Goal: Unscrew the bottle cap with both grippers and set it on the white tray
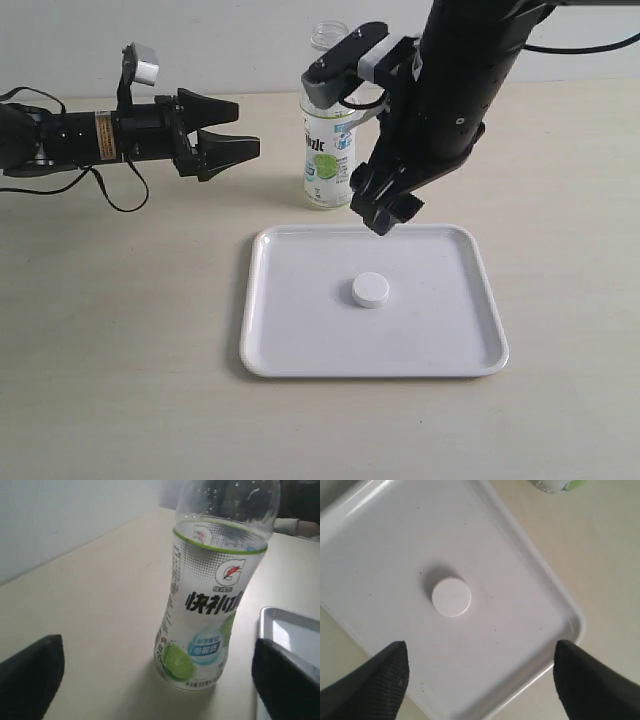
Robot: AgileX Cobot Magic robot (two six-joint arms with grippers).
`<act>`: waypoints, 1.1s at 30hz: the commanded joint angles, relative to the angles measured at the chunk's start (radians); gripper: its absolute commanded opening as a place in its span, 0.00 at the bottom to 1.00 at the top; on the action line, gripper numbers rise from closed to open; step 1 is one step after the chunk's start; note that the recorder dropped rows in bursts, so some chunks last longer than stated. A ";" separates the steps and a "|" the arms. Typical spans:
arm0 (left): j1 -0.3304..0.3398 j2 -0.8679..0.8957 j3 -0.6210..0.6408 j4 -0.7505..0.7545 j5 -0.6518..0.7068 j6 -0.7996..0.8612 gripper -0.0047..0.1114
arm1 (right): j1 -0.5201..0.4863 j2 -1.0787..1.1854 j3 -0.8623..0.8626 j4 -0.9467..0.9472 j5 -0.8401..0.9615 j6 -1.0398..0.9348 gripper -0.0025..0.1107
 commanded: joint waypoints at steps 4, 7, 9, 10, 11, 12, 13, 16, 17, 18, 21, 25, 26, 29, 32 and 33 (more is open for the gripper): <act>0.045 -0.062 -0.003 -0.006 -0.016 -0.179 0.88 | 0.001 -0.207 -0.006 0.006 -0.006 0.002 0.69; 0.040 -0.066 -0.003 -0.009 -0.016 -0.304 0.88 | 0.001 -0.277 -0.006 0.049 -0.001 -0.002 0.69; 0.035 -0.066 -0.003 -0.009 -0.016 -0.331 0.88 | 0.001 -0.317 -0.006 0.058 -0.001 -0.002 0.69; 0.031 -0.066 -0.003 -0.007 -0.016 -0.331 0.88 | 0.001 -0.343 -0.006 0.058 0.003 -0.002 0.69; 0.031 -0.066 -0.003 -0.016 -0.016 -0.331 0.88 | 0.001 -0.358 -0.006 0.058 0.008 -0.002 0.69; 0.031 -0.066 -0.003 -0.023 -0.016 -0.328 0.88 | 0.001 -0.373 -0.006 0.058 0.013 -0.002 0.69; 0.031 -0.066 -0.003 -0.030 -0.016 -0.328 0.88 | 0.001 -0.392 -0.006 0.058 0.021 -0.002 0.69; 0.031 -0.066 -0.003 -0.029 -0.016 -0.330 0.88 | 0.001 -0.425 -0.006 0.054 0.040 0.000 0.69; 0.031 -0.066 -0.003 -0.019 -0.016 -0.330 0.88 | 0.001 -0.432 -0.006 0.054 0.044 0.000 0.69; 0.031 -0.066 -0.003 -0.017 -0.016 -0.330 0.88 | 0.001 -0.438 -0.006 0.054 0.046 0.000 0.69; 0.031 -0.066 -0.003 -0.016 -0.016 -0.375 0.88 | 0.001 -0.449 -0.006 0.052 0.051 0.000 0.69; 0.033 -0.066 -0.003 -0.023 -0.016 -0.446 0.82 | 0.001 -0.449 0.007 0.054 0.085 0.000 0.69; 0.036 -0.066 -0.003 -0.028 -0.016 -0.468 0.77 | 0.001 -0.449 0.017 0.054 0.087 0.000 0.69; 0.053 -0.071 -0.003 -0.030 -0.016 -0.526 0.49 | 0.001 -0.451 0.055 0.031 0.087 0.019 0.65; 0.076 -0.082 -0.003 -0.014 -0.016 -0.539 0.05 | 0.001 -0.452 0.066 -0.004 0.090 0.055 0.46; 0.082 -0.086 -0.003 -0.005 -0.016 -0.532 0.06 | 0.001 -0.454 0.066 -0.011 0.092 0.063 0.36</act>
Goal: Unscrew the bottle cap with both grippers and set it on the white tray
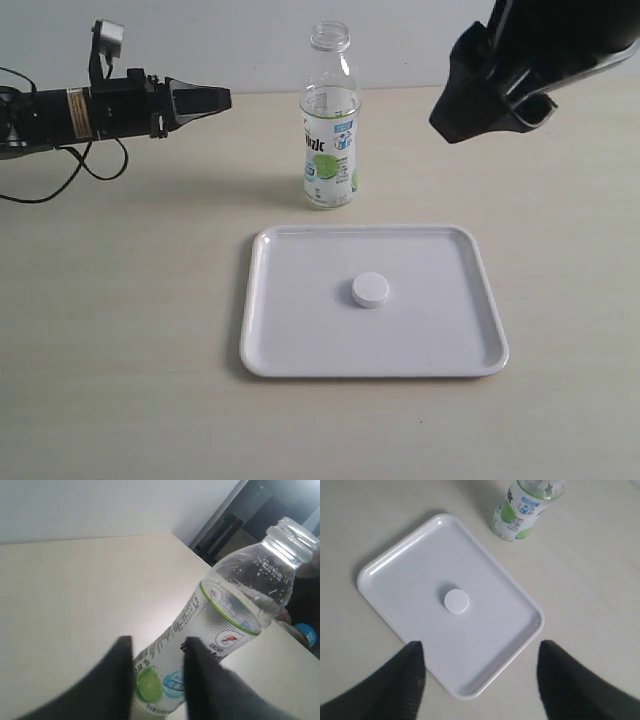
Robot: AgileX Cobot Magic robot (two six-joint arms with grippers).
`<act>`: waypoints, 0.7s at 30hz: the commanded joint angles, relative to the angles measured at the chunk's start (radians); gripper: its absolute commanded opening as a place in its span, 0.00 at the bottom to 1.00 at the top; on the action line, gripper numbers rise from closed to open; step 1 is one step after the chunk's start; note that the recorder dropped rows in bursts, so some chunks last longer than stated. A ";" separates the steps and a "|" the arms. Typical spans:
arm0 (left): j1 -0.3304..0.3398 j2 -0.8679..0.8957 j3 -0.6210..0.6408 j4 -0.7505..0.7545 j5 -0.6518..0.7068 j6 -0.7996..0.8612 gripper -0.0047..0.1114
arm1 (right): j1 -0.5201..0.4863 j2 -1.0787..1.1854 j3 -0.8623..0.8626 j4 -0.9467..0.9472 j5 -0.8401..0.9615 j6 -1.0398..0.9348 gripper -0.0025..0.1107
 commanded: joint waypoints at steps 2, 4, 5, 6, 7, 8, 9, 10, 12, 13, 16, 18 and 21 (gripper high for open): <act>0.038 -0.035 -0.003 0.029 -0.008 -0.047 0.06 | 0.001 -0.020 0.017 -0.049 -0.016 0.055 0.13; 0.045 -0.039 -0.003 0.059 -0.008 -0.107 0.06 | 0.001 -0.051 0.047 -0.053 -0.089 0.064 0.03; 0.047 -0.040 -0.003 0.090 -0.008 -0.194 0.06 | 0.001 -0.073 0.072 -0.053 -0.139 0.069 0.03; 0.047 -0.040 -0.003 0.109 -0.008 -0.269 0.06 | 0.001 -0.100 0.101 -0.053 -0.190 0.080 0.02; 0.047 -0.040 -0.003 0.120 -0.008 -0.317 0.06 | 0.001 -0.130 0.135 -0.053 -0.246 0.098 0.02; 0.047 -0.040 -0.003 0.141 -0.008 -0.363 0.06 | 0.001 -0.166 0.174 -0.057 -0.301 0.124 0.02; 0.047 -0.040 -0.003 0.156 -0.008 -0.419 0.06 | 0.001 -0.197 0.207 -0.063 -0.345 0.147 0.02; 0.047 -0.040 -0.003 0.182 -0.008 -0.481 0.06 | 0.001 -0.239 0.251 -0.066 -0.398 0.172 0.02; 0.045 -0.042 -0.003 0.223 -0.008 -0.529 0.06 | 0.001 -0.318 0.333 -0.066 -0.484 0.218 0.02; 0.043 -0.044 -0.003 0.238 -0.008 -0.555 0.06 | 0.001 -0.362 0.379 -0.066 -0.526 0.244 0.02; 0.039 -0.072 0.004 0.341 -0.008 -0.600 0.06 | 0.001 -0.480 0.517 -0.064 -0.644 0.290 0.02; 0.039 -0.115 0.049 0.356 -0.008 -0.558 0.04 | 0.001 -0.554 0.593 -0.064 -0.724 0.313 0.02; 0.057 -0.217 0.181 0.289 -0.008 -0.449 0.04 | 0.001 -0.639 0.695 -0.063 -0.824 0.335 0.02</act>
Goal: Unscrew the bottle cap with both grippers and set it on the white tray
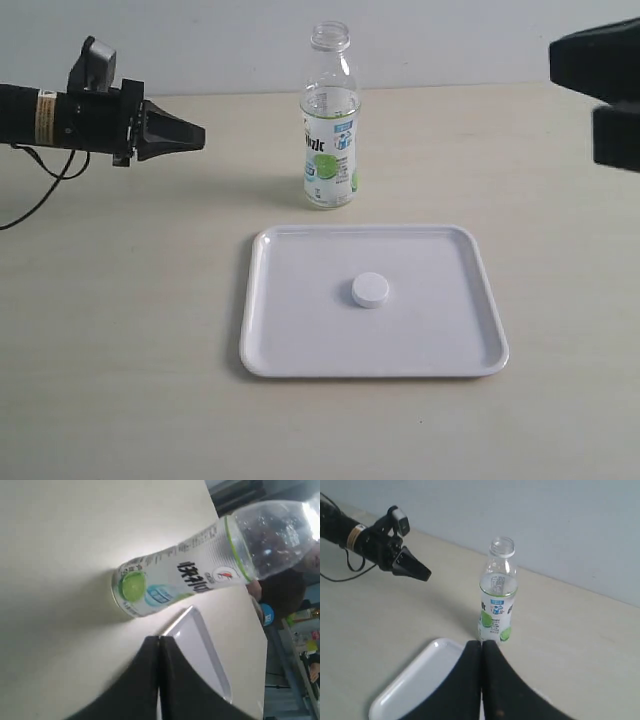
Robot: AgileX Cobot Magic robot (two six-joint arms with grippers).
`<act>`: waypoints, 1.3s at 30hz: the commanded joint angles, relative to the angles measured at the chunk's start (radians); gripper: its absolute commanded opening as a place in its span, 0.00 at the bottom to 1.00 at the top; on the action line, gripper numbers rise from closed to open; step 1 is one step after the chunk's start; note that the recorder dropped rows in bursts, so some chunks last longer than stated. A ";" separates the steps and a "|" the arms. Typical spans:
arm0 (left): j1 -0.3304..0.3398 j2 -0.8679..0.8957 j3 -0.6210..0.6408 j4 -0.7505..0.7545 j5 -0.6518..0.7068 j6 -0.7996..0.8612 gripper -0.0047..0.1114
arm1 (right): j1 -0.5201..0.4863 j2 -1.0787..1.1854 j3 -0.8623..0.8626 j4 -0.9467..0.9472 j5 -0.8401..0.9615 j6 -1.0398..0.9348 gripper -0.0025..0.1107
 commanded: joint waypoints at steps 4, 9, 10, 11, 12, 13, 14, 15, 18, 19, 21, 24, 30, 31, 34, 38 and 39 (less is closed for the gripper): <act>0.044 -0.264 0.331 -0.129 -0.013 0.277 0.04 | 0.001 -0.177 0.208 -0.002 -0.198 0.044 0.02; 0.072 -0.421 0.615 -0.208 -0.013 0.574 0.04 | 0.001 -0.223 0.289 -0.002 -0.246 0.044 0.02; 0.077 -0.451 0.671 -0.230 -0.013 0.611 0.04 | 0.001 -0.226 0.303 -0.002 -0.259 0.044 0.02; 0.084 -0.476 0.714 -0.263 -0.013 0.643 0.04 | 0.001 -0.226 0.323 -0.002 -0.280 0.044 0.02; 0.087 -0.516 0.774 -0.304 -0.013 0.687 0.04 | 0.001 -0.226 0.342 -0.002 -0.306 0.044 0.02; 0.092 -0.546 0.811 -0.345 -0.013 0.712 0.04 | 0.001 -0.226 0.357 -0.002 -0.323 0.044 0.02; 0.092 -0.578 0.847 -0.374 -0.013 0.736 0.04 | 0.001 -0.226 0.375 -0.002 -0.342 0.044 0.02; 0.092 -0.627 0.897 -0.407 -0.013 0.766 0.04 | 0.001 -0.226 0.392 -0.002 -0.359 0.044 0.02; 0.092 -0.759 1.001 -0.464 -0.013 0.817 0.04 | 0.001 -0.226 0.437 -0.004 -0.404 0.026 0.02; 0.092 -0.811 1.029 -0.478 -0.013 0.823 0.04 | 0.001 -0.226 0.443 -0.006 -0.411 0.023 0.02; 0.092 -0.929 1.090 -0.496 -0.013 0.834 0.04 | 0.001 -0.226 0.454 -0.006 -0.411 0.015 0.02; 0.092 -1.111 1.164 -0.498 -0.013 0.831 0.04 | 0.001 -0.226 0.468 -0.006 -0.438 -0.011 0.02; 0.092 -1.471 1.289 -0.638 -0.013 0.803 0.04 | 0.001 -0.262 0.468 -0.004 -0.444 -0.007 0.02; 0.092 -1.528 1.303 -0.658 -0.013 0.803 0.04 | 0.001 -0.272 0.468 -0.002 -0.442 -0.007 0.02; 0.092 -1.671 1.331 -0.649 0.132 0.777 0.04 | 0.001 -0.290 0.468 0.001 -0.437 -0.007 0.02; 0.092 -1.796 1.378 -0.651 0.265 0.756 0.04 | 0.001 -0.295 0.468 0.004 -0.428 -0.007 0.02; 0.092 -1.825 1.385 -0.656 0.298 0.756 0.04 | 0.001 -0.295 0.468 0.004 -0.425 -0.007 0.02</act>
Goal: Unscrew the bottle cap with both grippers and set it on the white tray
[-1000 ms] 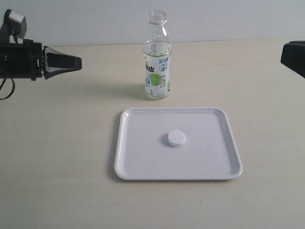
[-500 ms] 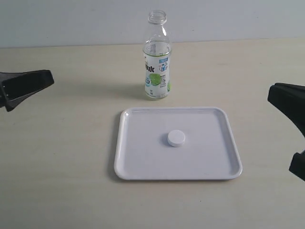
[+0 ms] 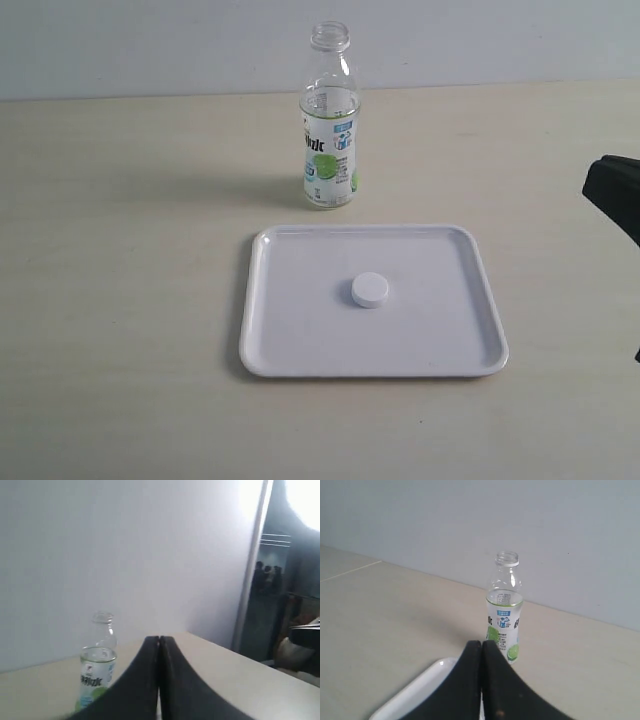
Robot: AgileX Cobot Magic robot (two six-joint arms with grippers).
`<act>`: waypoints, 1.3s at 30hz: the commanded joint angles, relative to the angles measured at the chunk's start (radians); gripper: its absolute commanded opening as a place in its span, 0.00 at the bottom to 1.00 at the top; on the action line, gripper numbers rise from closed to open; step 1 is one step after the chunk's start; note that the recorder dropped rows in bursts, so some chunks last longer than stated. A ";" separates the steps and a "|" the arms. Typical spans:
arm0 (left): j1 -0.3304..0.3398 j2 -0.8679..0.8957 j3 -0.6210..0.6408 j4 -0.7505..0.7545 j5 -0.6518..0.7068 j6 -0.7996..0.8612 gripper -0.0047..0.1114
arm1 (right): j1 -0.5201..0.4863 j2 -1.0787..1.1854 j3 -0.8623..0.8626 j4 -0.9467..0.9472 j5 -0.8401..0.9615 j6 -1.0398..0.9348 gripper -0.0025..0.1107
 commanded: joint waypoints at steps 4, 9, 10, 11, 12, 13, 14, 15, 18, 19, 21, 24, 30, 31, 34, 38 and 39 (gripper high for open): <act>0.002 -0.200 0.043 -0.031 0.303 -0.120 0.04 | 0.001 -0.007 0.004 0.018 0.017 -0.006 0.02; 0.002 -0.291 0.043 -0.091 0.560 -0.149 0.04 | 0.001 -0.007 0.004 0.172 0.017 -0.008 0.02; 0.002 -0.305 0.044 -0.097 0.600 -0.165 0.04 | 0.001 -0.007 0.004 0.184 0.017 -0.008 0.02; 0.002 -0.317 0.044 -0.097 0.626 -0.180 0.04 | 0.001 -0.007 0.004 0.186 0.017 -0.008 0.02; 0.002 -0.325 0.045 -0.095 0.642 -0.199 0.04 | 0.001 -0.007 0.004 0.186 0.017 -0.008 0.02; 0.002 -0.332 0.046 -0.095 0.653 -0.199 0.04 | 0.001 -0.007 0.004 0.186 0.017 -0.008 0.02; 0.002 -0.334 0.049 -0.095 0.652 -0.199 0.04 | 0.001 -0.007 0.004 0.186 0.017 -0.008 0.02; 0.002 -0.336 0.051 -0.095 0.652 -0.197 0.04 | 0.001 -0.007 0.004 0.186 0.017 -0.008 0.02; 0.002 -0.335 0.051 -0.073 0.650 -0.194 0.04 | 0.001 -0.007 0.004 0.186 0.017 -0.008 0.02; 0.002 -0.335 0.051 -0.071 0.650 -0.194 0.04 | 0.001 -0.007 0.004 0.186 0.017 -0.008 0.02; 0.002 -0.335 0.051 -0.071 0.650 -0.194 0.04 | 0.001 -0.007 0.004 0.186 0.017 -0.008 0.02; 0.000 -0.335 0.051 -0.071 0.650 -0.194 0.04 | 0.001 -0.007 0.004 0.186 0.017 -0.010 0.02; 0.000 -0.335 0.051 -0.071 0.650 -0.194 0.04 | 0.001 -0.007 0.004 0.186 0.017 -0.008 0.02; 0.000 -0.335 0.051 -0.071 0.650 -0.194 0.04 | 0.001 -0.007 0.004 0.186 0.017 -0.008 0.02; 0.000 -0.335 0.051 -0.071 0.650 -0.194 0.04 | 0.009 -0.009 0.004 0.186 0.023 -0.008 0.02; 0.000 -0.335 0.051 -0.071 0.652 -0.194 0.04 | 0.008 -0.009 0.004 0.186 0.027 -0.008 0.02; 0.000 -0.335 0.051 -0.071 0.652 -0.194 0.04 | 0.008 -0.009 0.004 0.186 0.029 -0.008 0.02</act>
